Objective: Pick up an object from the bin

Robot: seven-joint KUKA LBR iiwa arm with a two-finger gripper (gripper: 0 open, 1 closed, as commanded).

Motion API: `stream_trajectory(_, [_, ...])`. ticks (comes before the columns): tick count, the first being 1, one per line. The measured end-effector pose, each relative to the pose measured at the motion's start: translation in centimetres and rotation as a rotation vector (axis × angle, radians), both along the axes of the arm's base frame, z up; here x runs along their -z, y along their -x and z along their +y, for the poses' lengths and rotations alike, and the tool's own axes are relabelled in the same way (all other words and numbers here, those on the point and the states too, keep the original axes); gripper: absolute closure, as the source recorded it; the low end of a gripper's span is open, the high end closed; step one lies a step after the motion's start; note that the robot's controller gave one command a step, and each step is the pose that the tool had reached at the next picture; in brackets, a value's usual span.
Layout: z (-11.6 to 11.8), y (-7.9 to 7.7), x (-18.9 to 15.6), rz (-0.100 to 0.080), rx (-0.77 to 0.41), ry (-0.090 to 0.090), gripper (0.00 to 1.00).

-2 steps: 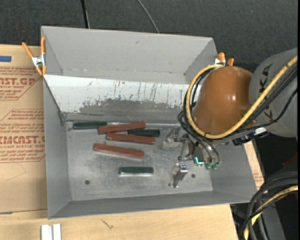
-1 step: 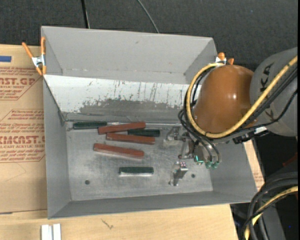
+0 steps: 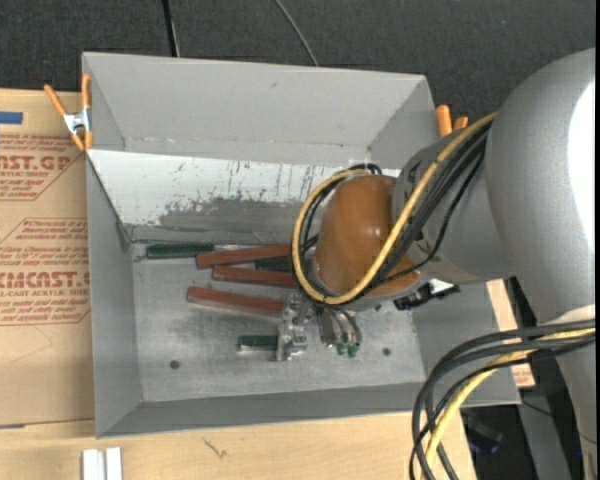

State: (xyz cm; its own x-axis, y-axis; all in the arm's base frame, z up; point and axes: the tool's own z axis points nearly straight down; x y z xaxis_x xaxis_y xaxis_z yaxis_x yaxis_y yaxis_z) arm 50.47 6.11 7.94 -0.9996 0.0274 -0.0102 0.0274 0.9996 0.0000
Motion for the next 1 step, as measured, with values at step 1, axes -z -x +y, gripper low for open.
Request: stream_trajectory(1, [0.00, 0.00, 0.00, 0.000, 0.000, 0.000, 1.00])
